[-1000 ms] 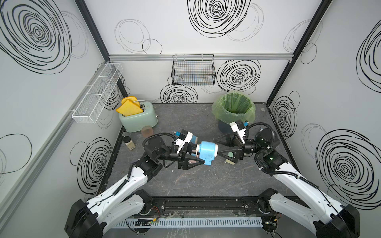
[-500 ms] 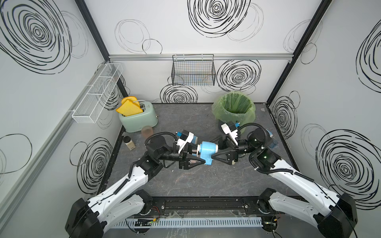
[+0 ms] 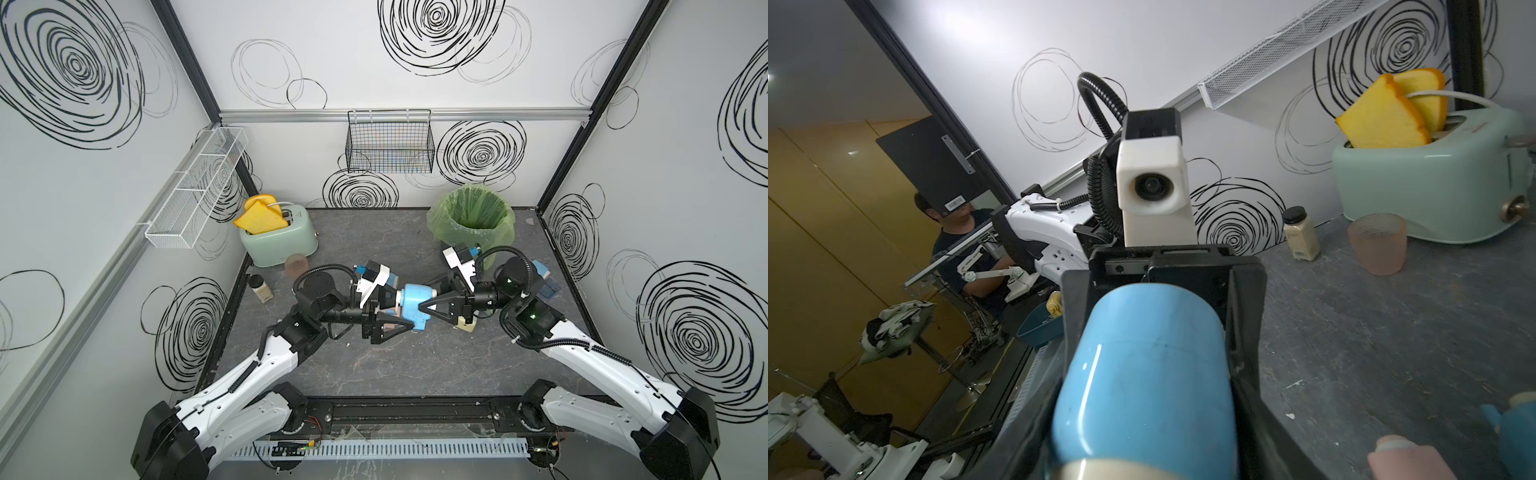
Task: Take out the pencil sharpener tray and clean the shavings
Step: Place the pencil sharpener at the center of the board.
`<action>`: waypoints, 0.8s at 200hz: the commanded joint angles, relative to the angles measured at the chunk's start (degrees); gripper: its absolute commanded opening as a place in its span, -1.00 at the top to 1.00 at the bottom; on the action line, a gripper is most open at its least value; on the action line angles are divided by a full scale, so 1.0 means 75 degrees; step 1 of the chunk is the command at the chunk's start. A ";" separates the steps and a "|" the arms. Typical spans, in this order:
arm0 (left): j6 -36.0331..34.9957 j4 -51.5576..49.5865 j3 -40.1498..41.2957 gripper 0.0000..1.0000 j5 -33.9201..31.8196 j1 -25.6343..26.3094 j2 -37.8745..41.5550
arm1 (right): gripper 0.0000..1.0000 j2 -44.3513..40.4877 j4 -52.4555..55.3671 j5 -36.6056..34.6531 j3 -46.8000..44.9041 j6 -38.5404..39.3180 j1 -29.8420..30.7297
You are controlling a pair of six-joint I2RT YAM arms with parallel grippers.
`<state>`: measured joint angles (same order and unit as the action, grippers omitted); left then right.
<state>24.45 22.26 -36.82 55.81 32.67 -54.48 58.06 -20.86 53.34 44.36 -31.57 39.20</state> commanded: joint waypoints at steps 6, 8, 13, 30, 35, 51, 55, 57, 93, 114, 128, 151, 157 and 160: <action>-0.0110 -0.0568 -0.0299 -0.95 -0.0840 -0.0686 0.0260 | 0.05 -0.0301 0.0793 -0.1379 -0.0136 0.0987 0.0058; -0.0102 -0.0631 -0.0307 -0.95 -0.0875 -0.0766 0.0263 | 0.05 -0.0309 0.0817 -0.1478 -0.0175 0.1025 0.0058; -0.0043 -0.0752 -0.0300 -0.95 -0.0935 -0.1014 0.0250 | 0.05 -0.0353 0.0835 -0.1718 -0.0284 0.1092 0.0060; 0.0564 -0.0604 -0.0074 -0.95 -0.0748 -0.2031 0.0334 | 0.08 -0.0457 0.0939 -0.2639 -0.0668 0.1369 0.0059; 0.0693 -0.0581 -0.0001 -0.95 -0.0720 -0.2321 0.0376 | 0.08 -0.0474 0.0941 -0.2924 -0.0783 0.1453 0.0064; 0.0841 -0.0620 0.0141 -0.95 -0.0597 -0.2912 0.0534 | 0.10 -0.0499 0.0792 -0.3687 -0.1202 0.1634 0.0070; 0.0736 -0.0790 0.0104 -0.95 -0.0672 -0.2946 0.0566 | 0.10 -0.0490 0.0737 -0.3952 -0.1300 0.1659 0.0079; 0.0678 -0.0874 0.0078 -0.95 -0.0725 -0.2940 0.0577 | 0.11 -0.0497 0.0718 -0.4075 -0.1351 0.1671 0.0081; 0.0760 -0.0677 0.0233 -0.95 -0.0891 -0.2833 0.0620 | 0.09 -0.0008 0.0083 -0.6125 -0.1979 0.2061 0.0172; 0.0682 -0.0771 0.0233 -0.95 -0.0923 -0.2798 0.0643 | 0.09 0.0760 -0.0128 -0.7282 -0.1926 0.2239 0.0199; 0.0644 -0.0816 0.0222 -0.95 -0.0958 -0.2760 0.0671 | 0.08 0.1341 -0.0335 -0.7866 -0.1769 0.2324 0.0222; 0.0608 -0.0840 0.0210 -0.95 -0.0983 -0.2683 0.0694 | 0.09 0.2209 -0.1170 -0.8618 -0.1720 0.2304 0.0246; 0.0586 -0.0858 0.0210 -0.95 -0.0985 -0.2665 0.0690 | 0.09 0.2403 -0.1530 -0.8760 -0.1769 0.2375 0.0247; 0.0578 -0.0868 0.0200 -0.95 -0.0990 -0.2651 0.0690 | 0.08 0.2512 -0.1687 -0.8871 -0.1785 0.2425 0.0246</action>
<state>29.15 14.48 -35.24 48.75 12.05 -50.28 72.73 -21.41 -2.87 29.91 -15.62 40.56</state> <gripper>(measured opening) 0.974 0.597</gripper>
